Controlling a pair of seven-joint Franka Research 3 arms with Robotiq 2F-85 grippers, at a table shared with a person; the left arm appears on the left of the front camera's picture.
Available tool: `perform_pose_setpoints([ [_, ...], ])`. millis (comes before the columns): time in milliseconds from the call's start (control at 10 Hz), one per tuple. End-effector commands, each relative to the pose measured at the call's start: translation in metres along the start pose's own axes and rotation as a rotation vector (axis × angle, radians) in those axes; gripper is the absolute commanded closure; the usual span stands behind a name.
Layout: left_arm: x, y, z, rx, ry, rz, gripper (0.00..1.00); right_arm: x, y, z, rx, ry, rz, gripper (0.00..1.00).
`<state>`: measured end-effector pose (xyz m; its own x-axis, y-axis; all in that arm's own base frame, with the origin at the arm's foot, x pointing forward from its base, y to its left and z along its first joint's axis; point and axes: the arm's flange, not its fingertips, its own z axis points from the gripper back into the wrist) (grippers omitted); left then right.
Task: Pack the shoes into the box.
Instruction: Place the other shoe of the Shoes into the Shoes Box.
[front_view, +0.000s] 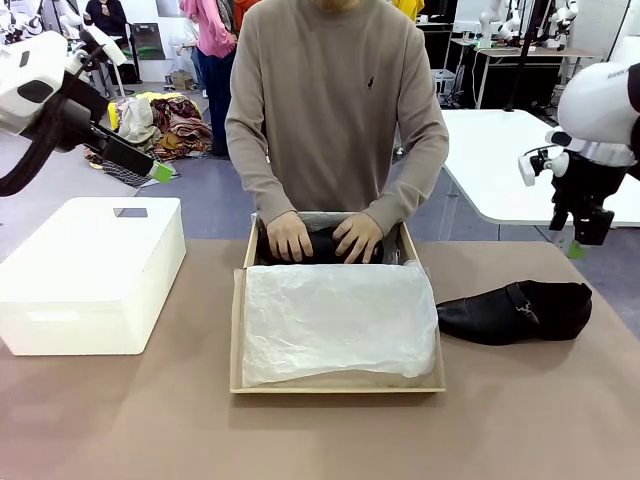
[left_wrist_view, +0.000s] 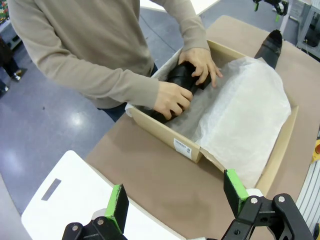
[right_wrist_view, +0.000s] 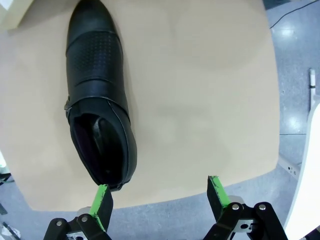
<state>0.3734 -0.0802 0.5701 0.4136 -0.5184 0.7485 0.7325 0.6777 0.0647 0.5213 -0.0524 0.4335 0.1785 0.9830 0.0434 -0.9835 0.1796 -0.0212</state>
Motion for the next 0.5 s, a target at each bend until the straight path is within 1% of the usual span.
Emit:
perform_pose_setpoints([
  [0,-0.0019,0.0001,-0.0009,-0.012,-0.012,-0.001,0.0,-0.0083,0.0131,-0.0117,-0.006,-0.043,0.02,0.0],
  [200,-0.0019,0.0001,-0.0009,-0.012,-0.012,-0.001,0.0,-0.0094,0.0167,-0.0197,0.008,-0.052,-0.004,0.0],
  [400,-0.0019,0.0001,-0.0009,-0.012,-0.012,-0.001,0.0,-0.0039,0.0113,-0.0203,0.028,-0.019,-0.012,0.0],
])
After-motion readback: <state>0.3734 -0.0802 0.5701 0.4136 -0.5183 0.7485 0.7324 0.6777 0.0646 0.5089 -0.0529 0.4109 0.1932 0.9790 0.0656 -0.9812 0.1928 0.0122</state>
